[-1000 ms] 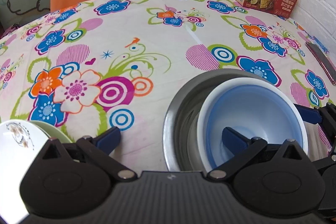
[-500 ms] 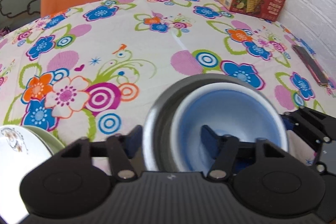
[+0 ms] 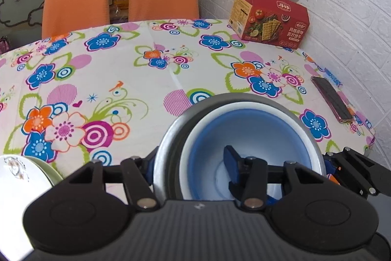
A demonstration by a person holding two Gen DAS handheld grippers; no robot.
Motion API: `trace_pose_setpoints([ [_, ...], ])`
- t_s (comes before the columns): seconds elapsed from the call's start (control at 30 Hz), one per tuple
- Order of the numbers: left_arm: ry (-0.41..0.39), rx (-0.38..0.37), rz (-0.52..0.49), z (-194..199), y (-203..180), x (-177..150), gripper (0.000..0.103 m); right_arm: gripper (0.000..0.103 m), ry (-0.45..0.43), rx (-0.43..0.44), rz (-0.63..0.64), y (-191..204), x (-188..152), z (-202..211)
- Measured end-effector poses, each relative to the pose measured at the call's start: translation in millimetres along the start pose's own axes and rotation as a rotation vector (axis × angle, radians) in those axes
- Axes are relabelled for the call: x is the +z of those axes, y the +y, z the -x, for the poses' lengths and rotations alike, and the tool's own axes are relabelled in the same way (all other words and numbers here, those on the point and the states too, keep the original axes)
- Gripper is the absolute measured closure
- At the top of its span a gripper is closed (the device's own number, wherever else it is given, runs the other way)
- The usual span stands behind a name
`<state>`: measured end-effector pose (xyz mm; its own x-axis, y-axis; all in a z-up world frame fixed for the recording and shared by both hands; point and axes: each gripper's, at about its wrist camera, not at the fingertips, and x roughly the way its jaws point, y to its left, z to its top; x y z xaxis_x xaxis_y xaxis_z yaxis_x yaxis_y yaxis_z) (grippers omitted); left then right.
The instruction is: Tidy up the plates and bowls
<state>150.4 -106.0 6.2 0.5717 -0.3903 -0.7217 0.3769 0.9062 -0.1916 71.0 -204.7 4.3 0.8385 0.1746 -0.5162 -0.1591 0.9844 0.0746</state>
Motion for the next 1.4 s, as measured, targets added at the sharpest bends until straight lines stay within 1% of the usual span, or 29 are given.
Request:
trace_pose_setpoints([
  [0.07,-0.015,0.007,0.014,12.7,4.4,-2.1,0.055,0.043,-0.018,0.025,0.011,8.9,2.0,4.3],
  [0.17,-0.05,0.06,0.042,37.2,23.6,-7.9,0.055,0.042,-0.038,0.088,0.036,32.5,8.1,1.2],
  [0.33,-0.095,0.207,0.121,82.5,83.0,-22.0,0.055,0.041,-0.048,0.26,0.082,89.1,19.1,-24.6],
  [0.47,-0.091,0.319,0.203,105.6,134.0,-42.9,0.057,0.041,-0.006,0.393,0.105,135.0,19.4,-50.9],
  [0.53,-0.078,0.351,0.241,109.8,155.4,-53.6,0.057,0.041,0.025,0.432,0.116,152.3,16.6,-62.2],
  [0.6,-0.063,0.366,0.277,110.4,172.6,-63.6,0.058,0.041,0.054,0.453,0.127,166.2,13.1,-68.7],
  [0.7,-0.047,0.363,0.305,105.9,190.4,-71.9,0.058,0.041,0.085,0.455,0.137,177.1,8.5,-75.4],
  [0.83,-0.031,0.337,0.314,94.2,200.3,-75.5,0.058,0.041,0.116,0.431,0.142,181.6,3.6,-84.3],
  [0.9,-0.038,0.328,0.299,89.1,200.9,-76.2,0.06,0.04,0.128,0.417,0.136,181.9,0.7,-90.3],
  [0.93,-0.041,0.332,0.284,86.6,199.4,-75.5,0.059,0.04,0.13,0.416,0.135,181.2,0.1,-91.9],
  [0.97,-0.043,0.333,0.274,85.2,198.0,-75.1,0.058,0.04,0.137,0.418,0.126,180.2,-0.5,-93.4],
  [1.03,-0.044,0.324,0.261,82.8,196.4,-75.3,0.049,0.04,0.157,0.423,0.111,179.1,-1.1,-97.1],
  [1.07,-0.049,0.318,0.258,82.5,195.6,-75.8,0.04,0.04,0.161,0.429,0.112,179.4,-1.3,-97.6],
  [1.1,-0.057,0.324,0.256,83.3,194.4,-76.1,0.035,0.041,0.165,0.428,0.115,179.9,-1.2,-97.4],
  [1.13,-0.073,0.34,0.251,85.7,193.1,-76.0,0.034,0.041,0.167,0.426,0.115,179.3,-0.3,-96.8],
  [1.2,-0.108,0.38,0.236,93.2,191.0,-74.8,0.029,0.041,0.141,0.402,0.105,173.9,3.3,-91.8],
  [1.3,-0.179,0.416,0.247,112.4,191.4,-71.1,0.029,0.041,0.057,0.363,0.057,155.7,11.7,-74.2],
  [1.4,-0.234,0.414,0.291,130.3,191.3,-67.8,0.029,0.04,-0.034,0.339,-0.016,134.5,17.2,-52.9],
])
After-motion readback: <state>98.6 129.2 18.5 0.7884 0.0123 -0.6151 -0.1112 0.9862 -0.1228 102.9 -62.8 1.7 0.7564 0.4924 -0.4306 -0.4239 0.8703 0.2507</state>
